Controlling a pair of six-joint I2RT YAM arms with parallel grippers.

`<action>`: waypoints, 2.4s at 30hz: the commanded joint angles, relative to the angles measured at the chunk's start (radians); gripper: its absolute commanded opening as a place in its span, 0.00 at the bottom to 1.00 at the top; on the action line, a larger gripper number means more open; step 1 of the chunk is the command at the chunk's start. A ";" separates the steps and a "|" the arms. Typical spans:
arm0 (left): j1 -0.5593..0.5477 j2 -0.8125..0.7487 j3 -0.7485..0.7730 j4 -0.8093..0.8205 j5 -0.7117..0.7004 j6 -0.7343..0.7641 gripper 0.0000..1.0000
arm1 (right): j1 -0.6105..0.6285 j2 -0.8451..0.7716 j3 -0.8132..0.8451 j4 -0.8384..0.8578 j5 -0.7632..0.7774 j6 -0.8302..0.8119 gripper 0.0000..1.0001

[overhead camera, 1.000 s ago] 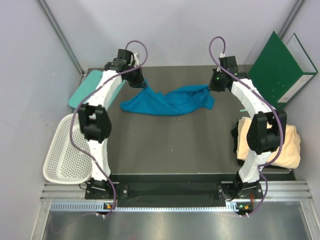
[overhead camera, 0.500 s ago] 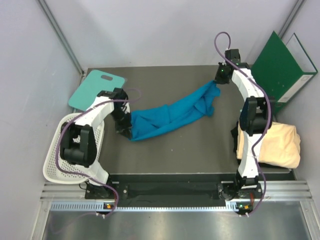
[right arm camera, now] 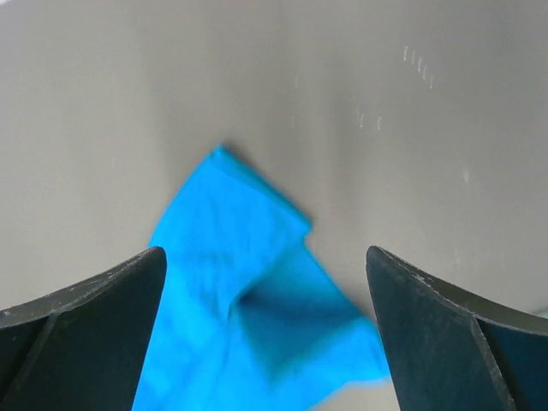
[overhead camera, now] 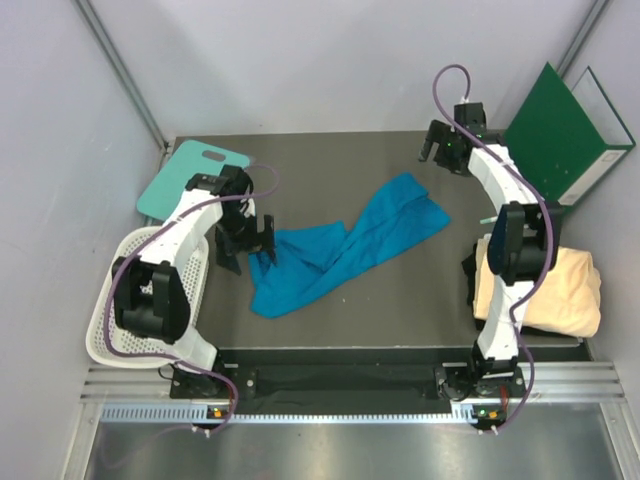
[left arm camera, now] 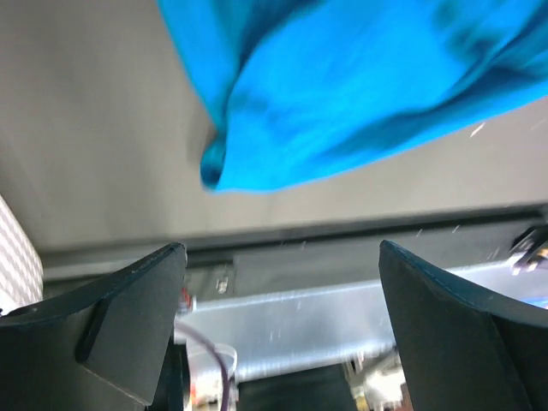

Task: Fold and stack the t-shirts
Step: Flatten out the tshirt

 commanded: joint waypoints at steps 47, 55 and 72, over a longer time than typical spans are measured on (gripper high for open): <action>-0.018 0.358 0.191 0.306 0.146 0.117 0.80 | 0.029 -0.186 -0.357 0.088 -0.265 0.100 1.00; -0.045 0.445 0.249 0.329 0.138 0.116 0.53 | 0.029 -0.188 -0.354 0.089 -0.271 0.105 0.99; -0.004 0.376 0.545 0.207 0.050 0.114 0.00 | 0.029 -0.185 -0.352 0.089 -0.292 0.097 1.00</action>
